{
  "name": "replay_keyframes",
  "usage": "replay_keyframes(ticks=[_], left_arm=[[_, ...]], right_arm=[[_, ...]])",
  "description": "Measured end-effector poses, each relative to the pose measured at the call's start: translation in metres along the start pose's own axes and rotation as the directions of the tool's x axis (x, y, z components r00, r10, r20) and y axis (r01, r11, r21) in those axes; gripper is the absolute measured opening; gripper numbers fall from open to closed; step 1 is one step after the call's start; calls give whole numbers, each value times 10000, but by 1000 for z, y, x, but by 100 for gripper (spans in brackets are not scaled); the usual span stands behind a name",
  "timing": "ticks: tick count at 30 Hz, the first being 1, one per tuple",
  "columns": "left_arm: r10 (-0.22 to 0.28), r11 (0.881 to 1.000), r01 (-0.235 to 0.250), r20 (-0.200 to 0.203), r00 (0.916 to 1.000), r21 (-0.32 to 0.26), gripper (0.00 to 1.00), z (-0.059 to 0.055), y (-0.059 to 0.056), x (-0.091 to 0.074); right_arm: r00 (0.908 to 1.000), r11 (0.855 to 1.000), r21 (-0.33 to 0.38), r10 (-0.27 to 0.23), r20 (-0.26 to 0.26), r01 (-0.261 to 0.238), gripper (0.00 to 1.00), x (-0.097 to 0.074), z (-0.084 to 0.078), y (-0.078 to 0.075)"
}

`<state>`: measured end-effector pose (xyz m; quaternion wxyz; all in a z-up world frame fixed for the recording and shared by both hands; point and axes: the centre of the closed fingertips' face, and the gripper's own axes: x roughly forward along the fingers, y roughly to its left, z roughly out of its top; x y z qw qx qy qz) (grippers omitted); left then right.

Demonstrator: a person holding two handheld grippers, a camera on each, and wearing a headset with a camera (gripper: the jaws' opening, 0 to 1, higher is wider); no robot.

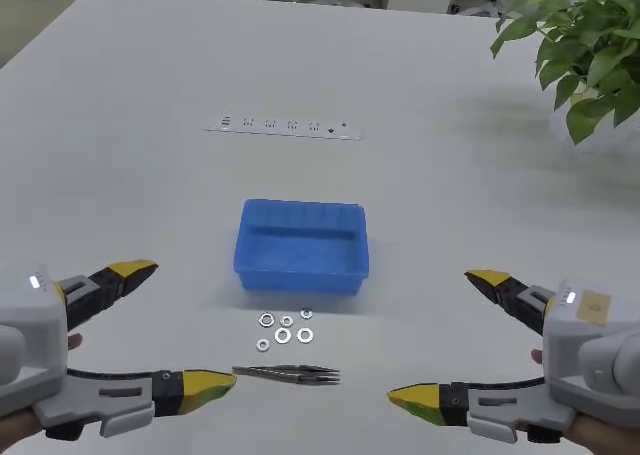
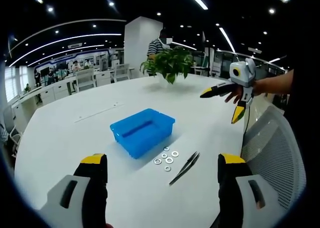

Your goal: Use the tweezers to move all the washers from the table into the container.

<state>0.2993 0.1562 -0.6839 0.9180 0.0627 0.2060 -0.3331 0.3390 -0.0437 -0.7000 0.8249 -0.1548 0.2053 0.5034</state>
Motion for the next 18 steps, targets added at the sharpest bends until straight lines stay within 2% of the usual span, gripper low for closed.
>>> replay_keyframes(ticks=[7, 12, 18], left_arm=[[-74, 9999, 75, -94, 9999, 83, 97, -1, 0, 1], [-172, 9996, 176, -181, 9997, 208, 95, -1, 1, 2], [-599, 9969, 625, -544, 9967, 469, 87, -5, -3, 5]], right_arm=[[10000, 10000, -27, 39, -57, -39, 100, 0, -1, 0], [9995, 9992, -349, 171, -265, -180, 99, 1, 0, -1], [9972, 9954, -712, 605, -446, -635, 94, 6, 1, 1]])
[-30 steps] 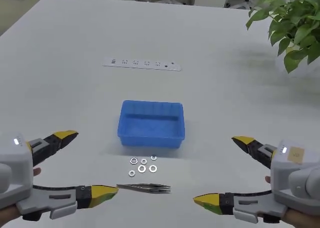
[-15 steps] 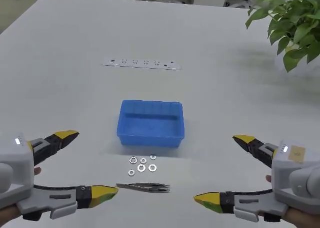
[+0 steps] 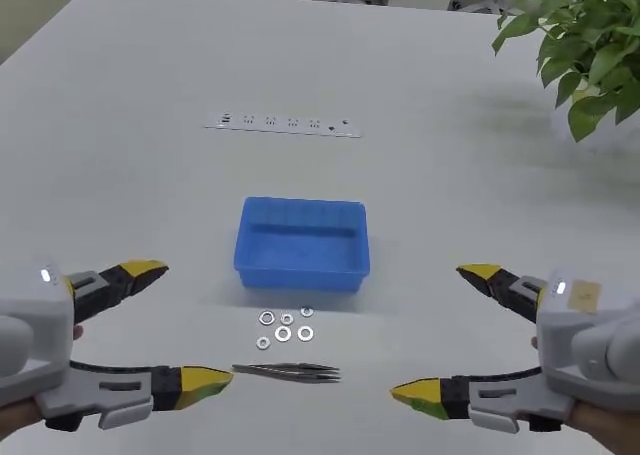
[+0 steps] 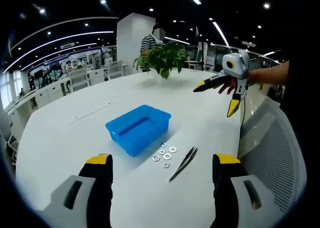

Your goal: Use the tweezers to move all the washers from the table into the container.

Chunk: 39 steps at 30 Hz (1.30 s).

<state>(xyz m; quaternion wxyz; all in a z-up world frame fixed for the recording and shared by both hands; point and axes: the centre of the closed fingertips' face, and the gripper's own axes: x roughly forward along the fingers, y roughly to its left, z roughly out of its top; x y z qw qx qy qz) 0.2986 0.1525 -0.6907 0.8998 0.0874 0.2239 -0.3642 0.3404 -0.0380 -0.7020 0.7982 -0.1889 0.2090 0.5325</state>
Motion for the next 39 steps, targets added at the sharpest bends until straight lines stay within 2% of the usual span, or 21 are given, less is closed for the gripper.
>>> replay_keyframes(ticks=[11, 19, 22, 29, 33, 39], left_arm=[[-694, 9967, 720, -656, 9954, 374, 73, -8, -3, 6], [-1160, 9903, 1249, -1306, 9846, 616, 65, -19, -5, 13], [-1331, 9866, 1460, -1574, 9785, 734, 62, -24, -6, 15], [-1623, 9793, 1828, -2028, 9657, 870, 57, -32, -8, 19], [-1780, 9727, 2061, -2266, 9576, 1071, 54, -37, -11, 22], [-2016, 9606, 2421, -2573, 9451, 1368, 46, -42, -12, 30]], right_arm=[[9972, 9953, -671, 675, -337, -696, 87, 9, 4, -2], [9842, 9759, -1478, 1473, -983, -1608, 78, 21, -1, 8], [9800, 9692, -1628, 1690, -1049, -1846, 75, 25, 0, 10], [9643, 9475, -2000, 2243, -1407, -2496, 68, 36, -2, 18], [9494, 9269, -2296, 2609, -1750, -2970, 63, 43, -8, 25], [9307, 8975, -2652, 3065, -1997, -3525, 55, 53, -10, 36]])
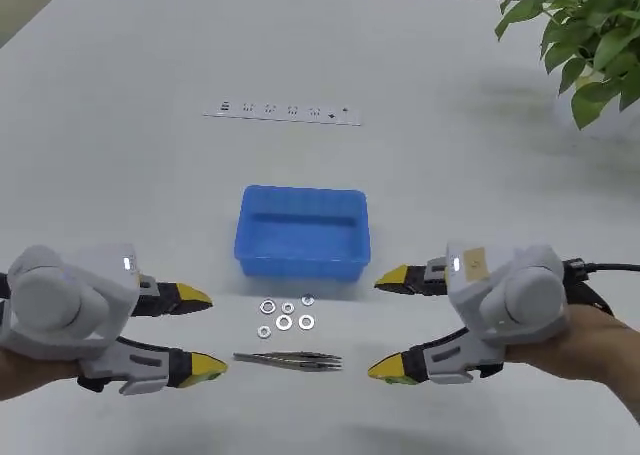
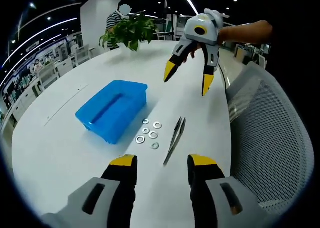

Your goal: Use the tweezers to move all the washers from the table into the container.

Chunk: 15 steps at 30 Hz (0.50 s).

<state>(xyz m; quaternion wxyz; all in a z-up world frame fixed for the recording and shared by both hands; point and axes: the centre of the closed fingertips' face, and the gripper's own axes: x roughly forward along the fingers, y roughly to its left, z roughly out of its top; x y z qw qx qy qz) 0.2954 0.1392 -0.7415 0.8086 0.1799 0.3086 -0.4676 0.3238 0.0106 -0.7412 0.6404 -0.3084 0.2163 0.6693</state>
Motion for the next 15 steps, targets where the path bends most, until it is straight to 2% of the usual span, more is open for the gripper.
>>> replay_keyframes(ticks=[6, 9, 15], left_arm=[[-325, 9985, 341, -363, 9988, 436, 38, -3, -2, 9], [-421, 9978, 444, -475, 9980, 498, 37, -3, -4, 13], [-697, 9916, 806, -1068, 9918, 1007, 34, -12, -7, 23]], right_arm=[[9986, 9981, -354, 500, -142, -504, 49, 12, 2, 6], [9974, 9958, -601, 673, -261, -688, 46, 19, 1, 9], [9929, 9875, -1104, 1070, -520, -1122, 41, 31, -1, 17]])
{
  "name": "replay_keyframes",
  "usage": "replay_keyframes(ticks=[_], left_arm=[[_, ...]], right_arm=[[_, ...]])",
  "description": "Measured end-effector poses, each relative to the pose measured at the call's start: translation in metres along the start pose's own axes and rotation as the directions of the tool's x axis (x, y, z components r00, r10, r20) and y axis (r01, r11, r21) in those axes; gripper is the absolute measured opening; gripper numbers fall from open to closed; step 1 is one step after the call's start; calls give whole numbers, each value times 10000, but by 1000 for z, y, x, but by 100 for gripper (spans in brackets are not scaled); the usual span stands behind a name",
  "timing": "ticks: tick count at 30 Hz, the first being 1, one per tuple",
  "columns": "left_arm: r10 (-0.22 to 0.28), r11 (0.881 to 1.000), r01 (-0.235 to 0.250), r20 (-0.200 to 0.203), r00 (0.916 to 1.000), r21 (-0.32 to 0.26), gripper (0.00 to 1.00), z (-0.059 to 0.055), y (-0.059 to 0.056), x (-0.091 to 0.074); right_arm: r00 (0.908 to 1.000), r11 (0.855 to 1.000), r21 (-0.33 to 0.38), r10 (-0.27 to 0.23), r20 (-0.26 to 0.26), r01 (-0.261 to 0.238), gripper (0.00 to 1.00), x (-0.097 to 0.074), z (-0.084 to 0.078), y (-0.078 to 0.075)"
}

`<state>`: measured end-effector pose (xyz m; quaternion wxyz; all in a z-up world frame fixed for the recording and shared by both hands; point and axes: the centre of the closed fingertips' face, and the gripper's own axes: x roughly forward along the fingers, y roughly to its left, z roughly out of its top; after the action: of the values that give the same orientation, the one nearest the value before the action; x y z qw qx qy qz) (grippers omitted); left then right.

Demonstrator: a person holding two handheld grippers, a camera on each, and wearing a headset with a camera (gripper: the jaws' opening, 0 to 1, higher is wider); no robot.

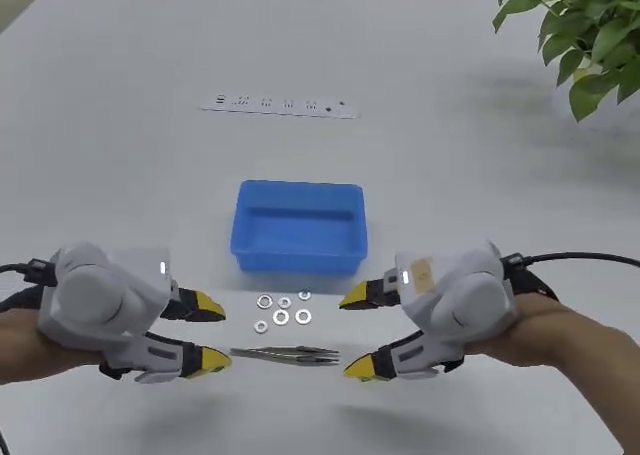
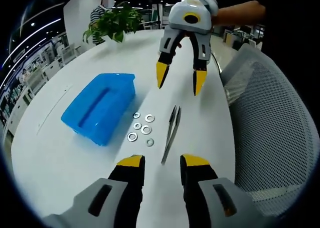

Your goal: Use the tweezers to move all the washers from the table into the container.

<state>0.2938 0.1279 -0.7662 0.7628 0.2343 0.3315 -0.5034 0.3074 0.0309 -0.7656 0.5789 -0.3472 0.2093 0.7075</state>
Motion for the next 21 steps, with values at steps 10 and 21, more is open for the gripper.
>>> replay_keyframes(ticks=[10, 21], left_arm=[[-491, 9978, 512, -490, 9976, 419, 25, -8, -3, 13], [-807, 9922, 902, -1086, 9908, 862, 16, -17, -3, 26]], right_arm=[[9990, 9991, -209, 372, -265, -378, 30, 20, -2, 2], [9973, 9982, 168, 575, -461, -568, 19, 37, -4, 2]])
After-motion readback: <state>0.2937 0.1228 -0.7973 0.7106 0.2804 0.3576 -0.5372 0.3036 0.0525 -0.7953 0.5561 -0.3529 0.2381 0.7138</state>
